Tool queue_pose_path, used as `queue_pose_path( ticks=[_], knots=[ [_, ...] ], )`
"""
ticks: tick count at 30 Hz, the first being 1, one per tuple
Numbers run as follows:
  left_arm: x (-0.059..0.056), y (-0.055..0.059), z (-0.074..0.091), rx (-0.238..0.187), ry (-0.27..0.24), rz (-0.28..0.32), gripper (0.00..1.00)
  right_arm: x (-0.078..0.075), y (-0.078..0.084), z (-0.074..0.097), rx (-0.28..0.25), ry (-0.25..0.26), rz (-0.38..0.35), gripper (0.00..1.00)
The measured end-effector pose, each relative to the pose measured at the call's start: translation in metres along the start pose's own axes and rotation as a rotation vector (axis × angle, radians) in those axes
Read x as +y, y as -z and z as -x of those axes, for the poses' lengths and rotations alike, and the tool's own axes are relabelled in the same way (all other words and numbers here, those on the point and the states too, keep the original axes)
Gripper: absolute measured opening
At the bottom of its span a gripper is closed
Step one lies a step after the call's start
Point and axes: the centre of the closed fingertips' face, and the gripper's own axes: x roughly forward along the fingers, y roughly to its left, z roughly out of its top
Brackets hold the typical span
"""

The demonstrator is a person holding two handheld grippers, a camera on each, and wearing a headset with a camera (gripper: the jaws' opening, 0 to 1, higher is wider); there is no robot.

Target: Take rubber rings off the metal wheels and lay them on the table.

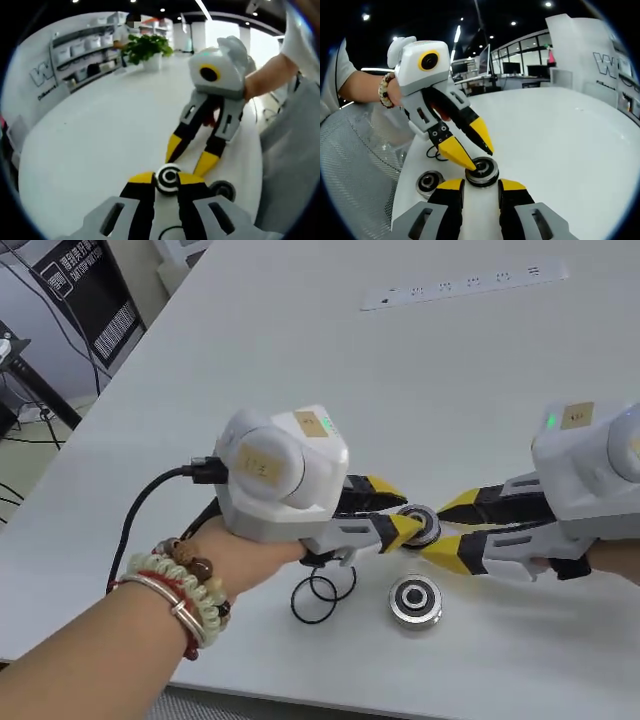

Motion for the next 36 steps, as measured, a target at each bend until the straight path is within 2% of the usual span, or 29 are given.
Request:
queue_pose_path(
  ticks=[10,17,23,26,27,29,36],
  knots=[
    [-0.005,0.003,-0.001,-0.003,0.013,0.009,0.15,-0.002,-0.003,-0.001,-0.019,0.003,0.023,0.23],
    [-0.005,0.004,0.0,-0.028,0.006,0.064,0.15,0.0,-0.003,0.0,-0.027,0.002,0.096,0.21],
    [-0.01,0.005,0.001,-0.025,0.022,0.049,0.14,0.006,-0.003,0.002,-0.018,-0.012,0.126,0.2],
    [-0.013,0.005,0.001,-0.023,0.026,0.044,0.14,0.007,-0.002,0.003,-0.016,-0.013,0.121,0.19],
    [-0.013,0.005,0.001,-0.023,0.025,0.042,0.14,0.007,-0.002,0.004,-0.019,-0.014,0.081,0.19],
    [-0.013,0.006,0.001,-0.024,0.022,0.042,0.14,0.006,-0.002,0.005,-0.026,-0.017,0.052,0.19],
    [-0.013,0.006,0.0,-0.025,0.02,0.051,0.14,0.005,0.0,0.008,-0.018,-0.01,0.064,0.13]
  ],
)
